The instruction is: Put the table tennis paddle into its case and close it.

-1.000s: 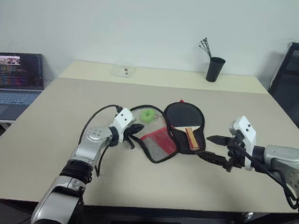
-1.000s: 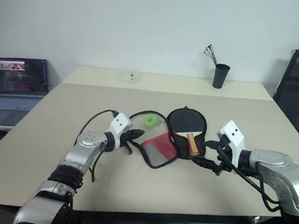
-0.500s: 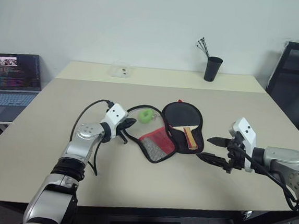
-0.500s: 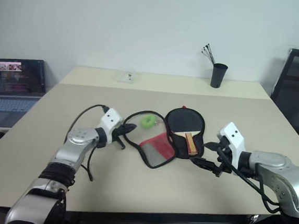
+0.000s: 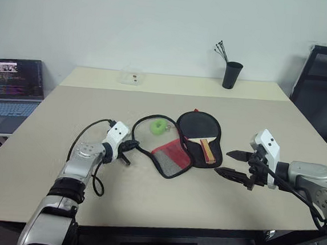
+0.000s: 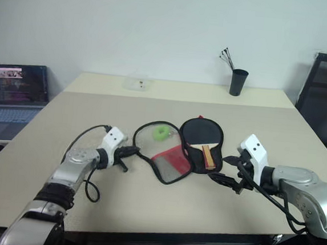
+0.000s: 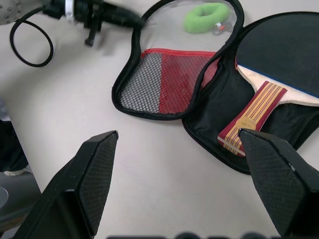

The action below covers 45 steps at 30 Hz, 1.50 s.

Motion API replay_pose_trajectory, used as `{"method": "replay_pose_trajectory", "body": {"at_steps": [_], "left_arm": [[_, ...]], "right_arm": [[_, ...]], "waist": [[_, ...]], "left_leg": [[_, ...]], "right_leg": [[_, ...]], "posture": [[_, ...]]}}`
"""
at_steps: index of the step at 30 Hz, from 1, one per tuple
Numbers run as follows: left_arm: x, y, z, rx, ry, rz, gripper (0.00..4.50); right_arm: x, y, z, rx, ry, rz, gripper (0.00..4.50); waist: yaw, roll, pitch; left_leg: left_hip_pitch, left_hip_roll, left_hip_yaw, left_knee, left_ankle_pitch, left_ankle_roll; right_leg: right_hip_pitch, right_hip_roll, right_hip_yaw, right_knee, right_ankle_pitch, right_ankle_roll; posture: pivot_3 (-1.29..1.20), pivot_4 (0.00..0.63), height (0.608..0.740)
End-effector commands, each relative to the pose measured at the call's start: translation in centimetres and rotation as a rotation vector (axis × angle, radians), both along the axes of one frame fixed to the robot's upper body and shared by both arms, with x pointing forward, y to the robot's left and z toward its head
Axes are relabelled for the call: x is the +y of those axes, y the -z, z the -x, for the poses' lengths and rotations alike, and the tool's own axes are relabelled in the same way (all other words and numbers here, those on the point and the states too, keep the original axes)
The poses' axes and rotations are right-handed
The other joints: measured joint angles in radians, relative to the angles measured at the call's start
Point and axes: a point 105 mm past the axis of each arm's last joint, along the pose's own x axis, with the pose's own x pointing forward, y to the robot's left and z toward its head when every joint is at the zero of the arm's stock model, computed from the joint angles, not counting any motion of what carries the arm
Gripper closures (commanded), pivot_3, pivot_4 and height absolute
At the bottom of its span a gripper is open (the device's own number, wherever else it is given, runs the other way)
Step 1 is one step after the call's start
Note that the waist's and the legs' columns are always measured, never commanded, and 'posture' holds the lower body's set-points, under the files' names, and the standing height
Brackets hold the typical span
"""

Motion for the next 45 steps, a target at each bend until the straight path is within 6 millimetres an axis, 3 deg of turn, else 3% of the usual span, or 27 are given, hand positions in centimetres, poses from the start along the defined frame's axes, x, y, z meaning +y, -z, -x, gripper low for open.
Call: {"method": "replay_pose_trajectory", "body": {"at_steps": [1, 9, 16, 26, 33, 45], "left_arm": [[-0.1, -0.8, 0.6, 0.011, 0.04, -0.019, 4.46], [0.1, -1.9, 1.9, 0.043, 0.071, -0.017, 4.46], [-0.5, -1.4, 3.2, 0.11, 0.1, 0.032, 4.46], [-1.2, -0.8, 1.5, 0.038, 0.016, 0.02, 4.46], [-3.3, -1.1, 0.2, -0.028, 0.035, 0.061, 4.46], [-9.4, -6.8, -1.5, -0.218, 0.18, 0.141, 4.46]], "right_arm": [[0.4, -1.1, 0.4, -0.056, -0.027, -0.001, 0.24], [0.4, -1.1, 0.4, -0.056, -0.021, -0.002, 0.24], [0.4, -1.0, 0.3, -0.057, -0.026, -0.002, 0.24], [0.6, -1.0, 0.2, -0.058, -0.033, -0.003, 0.24], [0.7, -1.0, 0.2, -0.06, -0.031, -0.003, 0.24], [-0.3, -1.2, 0.2, -0.061, 0.0, 0.009, 0.24]], "waist": [[0.001, 0.0, 0.0], [0.0, 0.0, 0.0], [0.0, 0.0, 0.0], [0.001, 0.0, 0.0], [0.002, 0.0, 0.0], [0.002, 0.0, 0.0]], "left_leg": [[0.0, 0.0, 0.0, 0.0, 0.0, 0.0], [0.0, 0.0, 0.0, 0.0, 0.0, 0.0], [0.0, 0.0, 0.0, 0.0, 0.0, 0.0], [-0.001, 0.0, 0.0, 0.0, 0.0, 0.0], [-0.001, -0.001, 0.0, 0.0, 0.0, 0.0], [-0.001, -0.001, 0.0, 0.0, 0.0, 0.0]], "right_leg": [[0.0, 0.0, 0.0, 0.0, 0.0, 0.0], [-0.001, 0.0, 0.001, 0.0, 0.0, 0.0], [-0.001, 0.0, 0.001, 0.0, 0.0, 0.0], [-0.001, 0.0, 0.001, 0.0, 0.0, 0.0], [-0.001, -0.001, 0.001, 0.0, 0.0, 0.0], [-0.001, 0.0, 0.001, 0.0, 0.0, 0.0]], "posture": [[0.0, 0.15, 0.74], [0.0, 0.15, 0.74], [0.0, 0.15, 0.74], [0.0, 0.15, 0.74], [0.0, 0.15, 0.74], [0.0, 0.15, 0.74]]}}
